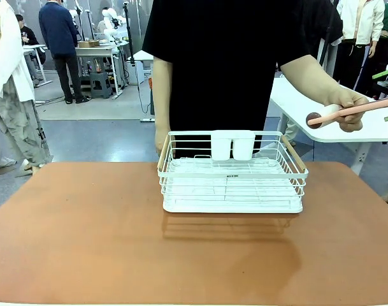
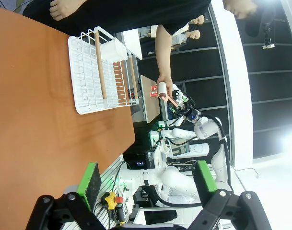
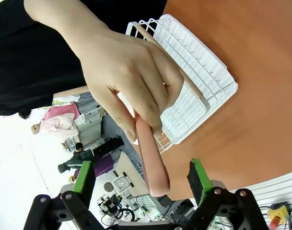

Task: Clean the table.
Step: Pick up the Lint Roller when the human hands it over.

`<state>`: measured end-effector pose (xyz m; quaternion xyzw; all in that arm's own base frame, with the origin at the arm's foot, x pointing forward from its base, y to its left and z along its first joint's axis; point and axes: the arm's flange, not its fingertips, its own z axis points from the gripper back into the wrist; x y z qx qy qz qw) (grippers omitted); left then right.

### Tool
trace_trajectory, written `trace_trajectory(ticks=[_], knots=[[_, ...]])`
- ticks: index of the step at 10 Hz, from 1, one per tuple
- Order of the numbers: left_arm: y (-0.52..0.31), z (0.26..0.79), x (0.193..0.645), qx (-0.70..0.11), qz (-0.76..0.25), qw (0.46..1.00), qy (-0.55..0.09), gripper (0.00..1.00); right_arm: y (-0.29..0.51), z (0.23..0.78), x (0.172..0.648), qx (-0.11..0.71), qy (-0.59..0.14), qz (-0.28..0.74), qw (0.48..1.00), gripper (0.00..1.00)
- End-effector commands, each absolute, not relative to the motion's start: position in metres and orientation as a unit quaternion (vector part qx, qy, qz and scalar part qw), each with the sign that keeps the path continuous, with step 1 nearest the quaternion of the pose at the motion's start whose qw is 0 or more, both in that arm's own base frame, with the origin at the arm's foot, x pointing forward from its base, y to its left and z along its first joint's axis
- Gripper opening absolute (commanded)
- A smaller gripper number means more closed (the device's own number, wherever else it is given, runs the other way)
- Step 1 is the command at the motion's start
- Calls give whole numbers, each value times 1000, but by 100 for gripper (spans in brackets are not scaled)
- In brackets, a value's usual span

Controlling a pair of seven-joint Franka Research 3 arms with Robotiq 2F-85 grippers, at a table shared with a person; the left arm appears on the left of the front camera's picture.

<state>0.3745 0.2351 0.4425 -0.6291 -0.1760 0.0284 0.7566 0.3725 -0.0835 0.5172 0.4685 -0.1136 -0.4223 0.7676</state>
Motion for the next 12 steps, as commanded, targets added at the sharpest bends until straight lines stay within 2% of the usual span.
trace_trajectory(ticks=[1, 12], knots=[[237, 443, 373, -628, 29, 757, -177, 100, -79, 510, 378, 476, -130, -418, 762, 100], [237, 443, 373, -628, 29, 757, -177, 100, -82, 502, 397, 459, -146, -396, 782, 100]])
